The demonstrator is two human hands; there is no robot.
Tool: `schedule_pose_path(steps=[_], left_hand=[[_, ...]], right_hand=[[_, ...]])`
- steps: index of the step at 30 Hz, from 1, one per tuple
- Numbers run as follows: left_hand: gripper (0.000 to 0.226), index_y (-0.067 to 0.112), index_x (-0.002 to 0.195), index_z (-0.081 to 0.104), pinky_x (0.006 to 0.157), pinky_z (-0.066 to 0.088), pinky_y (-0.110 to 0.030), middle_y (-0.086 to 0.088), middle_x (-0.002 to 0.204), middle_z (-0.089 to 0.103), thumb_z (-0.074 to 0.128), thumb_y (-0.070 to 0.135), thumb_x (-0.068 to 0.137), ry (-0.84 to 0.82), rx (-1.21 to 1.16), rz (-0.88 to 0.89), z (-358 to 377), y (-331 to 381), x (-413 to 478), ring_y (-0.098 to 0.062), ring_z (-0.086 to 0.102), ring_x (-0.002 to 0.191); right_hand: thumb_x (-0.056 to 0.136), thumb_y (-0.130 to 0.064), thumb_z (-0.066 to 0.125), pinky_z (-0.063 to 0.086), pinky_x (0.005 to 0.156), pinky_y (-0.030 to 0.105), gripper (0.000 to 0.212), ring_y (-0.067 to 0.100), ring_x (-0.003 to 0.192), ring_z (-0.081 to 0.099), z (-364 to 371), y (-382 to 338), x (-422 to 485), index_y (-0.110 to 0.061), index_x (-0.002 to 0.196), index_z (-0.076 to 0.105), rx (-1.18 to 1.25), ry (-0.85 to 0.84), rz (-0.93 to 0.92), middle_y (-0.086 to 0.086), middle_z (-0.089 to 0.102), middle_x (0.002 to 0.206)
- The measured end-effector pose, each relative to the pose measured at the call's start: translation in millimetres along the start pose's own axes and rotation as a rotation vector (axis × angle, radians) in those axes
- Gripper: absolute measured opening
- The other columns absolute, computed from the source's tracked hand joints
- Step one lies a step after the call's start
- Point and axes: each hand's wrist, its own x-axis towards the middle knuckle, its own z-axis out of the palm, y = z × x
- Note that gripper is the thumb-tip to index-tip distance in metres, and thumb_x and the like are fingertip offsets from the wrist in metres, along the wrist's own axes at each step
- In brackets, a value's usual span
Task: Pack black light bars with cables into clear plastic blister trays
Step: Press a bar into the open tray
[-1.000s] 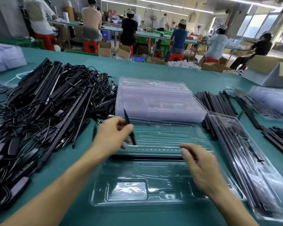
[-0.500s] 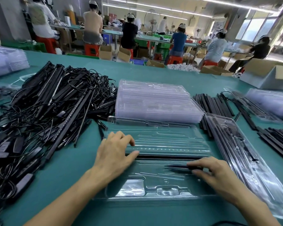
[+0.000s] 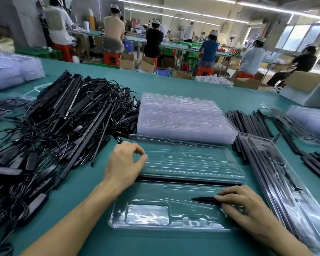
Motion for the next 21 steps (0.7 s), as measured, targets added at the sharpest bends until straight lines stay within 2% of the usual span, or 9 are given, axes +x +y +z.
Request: schedule_pose_path(steps=[1,3,5,7,9,11,15,18,21], left_hand=[[0.006,0.026,0.085,0.068,0.081,0.045,-0.039,0.001,0.095,0.062,0.074,0.028,0.083,0.099,0.110,0.008,-5.0,-5.0,7.4,-0.025,0.055,0.091],[0.023,0.022,0.101,0.068,0.084,0.042,-0.043,-0.007,0.109,0.060,0.075,0.030,0.081,0.244,0.334,-0.027,-17.9,-17.6,24.8,-0.033,0.054,0.100],[0.050,0.019,0.124,0.056,0.096,0.039,-0.050,-0.015,0.132,0.051,0.074,0.037,0.081,0.216,0.471,-0.145,-31.1,-33.7,43.1,-0.038,0.048,0.118],[0.064,0.017,0.138,0.040,0.102,0.035,-0.052,-0.019,0.141,0.044,0.064,0.047,0.087,0.107,0.529,-0.316,-41.1,-48.6,58.6,-0.040,0.042,0.128],[0.065,0.012,0.140,0.036,0.100,0.038,-0.053,-0.023,0.136,0.050,0.052,0.054,0.093,0.051,0.522,-0.433,-46.1,-59.1,69.4,-0.042,0.045,0.125],[0.060,0.010,0.138,0.037,0.095,0.042,-0.052,-0.023,0.129,0.057,0.045,0.052,0.097,0.052,0.486,-0.464,-47.4,-65.0,76.4,-0.043,0.049,0.120],[0.043,0.008,0.131,0.048,0.077,0.045,-0.045,-0.020,0.121,0.061,0.051,0.037,0.100,0.020,0.488,-0.436,-50.4,-62.6,82.1,-0.042,0.058,0.107],[0.037,0.003,0.121,0.053,0.070,0.041,-0.042,-0.018,0.111,0.062,0.046,0.033,0.100,0.140,0.504,-0.263,-54.1,-44.6,79.5,-0.038,0.058,0.096],[0.026,0.012,0.096,0.049,0.047,0.032,-0.025,0.000,0.070,0.055,0.037,0.035,0.101,0.246,0.345,0.030,-56.2,-7.3,71.8,-0.019,0.049,0.055]], right_hand=[[0.077,-0.014,0.081,0.041,0.091,0.021,0.036,-0.001,0.102,0.056,0.8,0.3,-0.2,-0.042,0.100,0.075,0.017,0.009,0.014,-0.028,0.062,0.108],[0.078,-0.020,0.080,0.041,0.089,0.021,0.042,0.001,0.102,0.056,2.8,-0.1,-0.8,-0.047,0.108,0.068,0.013,0.013,0.030,-0.027,0.060,0.109],[0.079,-0.025,0.080,0.041,0.087,0.018,0.054,0.002,0.102,0.056,2.9,-0.2,-1.9,-0.052,0.120,0.059,0.038,0.019,0.059,-0.027,0.061,0.109],[0.079,-0.028,0.079,0.042,0.087,0.018,0.052,0.001,0.104,0.057,1.6,-0.3,-1.6,-0.052,0.121,0.058,0.075,0.029,0.085,-0.027,0.063,0.107],[0.078,-0.035,0.076,0.042,0.088,0.019,0.043,-0.002,0.105,0.055,1.2,-2.0,-0.2,-0.048,0.116,0.060,0.041,0.045,0.069,-0.027,0.066,0.101],[0.075,-0.039,0.071,0.041,0.088,0.017,0.039,-0.004,0.106,0.053,1.5,-4.8,1.3,-0.043,0.113,0.063,0.015,0.055,0.061,-0.028,0.064,0.101],[0.078,-0.030,0.079,0.040,0.090,0.018,0.040,-0.003,0.108,0.052,-0.4,-5.4,1.9,-0.044,0.111,0.063,0.029,0.033,0.087,-0.028,0.064,0.103],[0.077,-0.025,0.081,0.043,0.093,0.025,0.044,-0.004,0.108,0.052,-4.1,-7.6,2.3,-0.048,0.109,0.060,0.031,-0.017,0.120,-0.027,0.063,0.105],[0.077,-0.037,0.077,0.043,0.095,0.027,0.039,-0.003,0.110,0.053,-9.2,-21.3,10.1,-0.048,0.110,0.058,0.054,0.020,0.144,-0.025,0.061,0.110]])
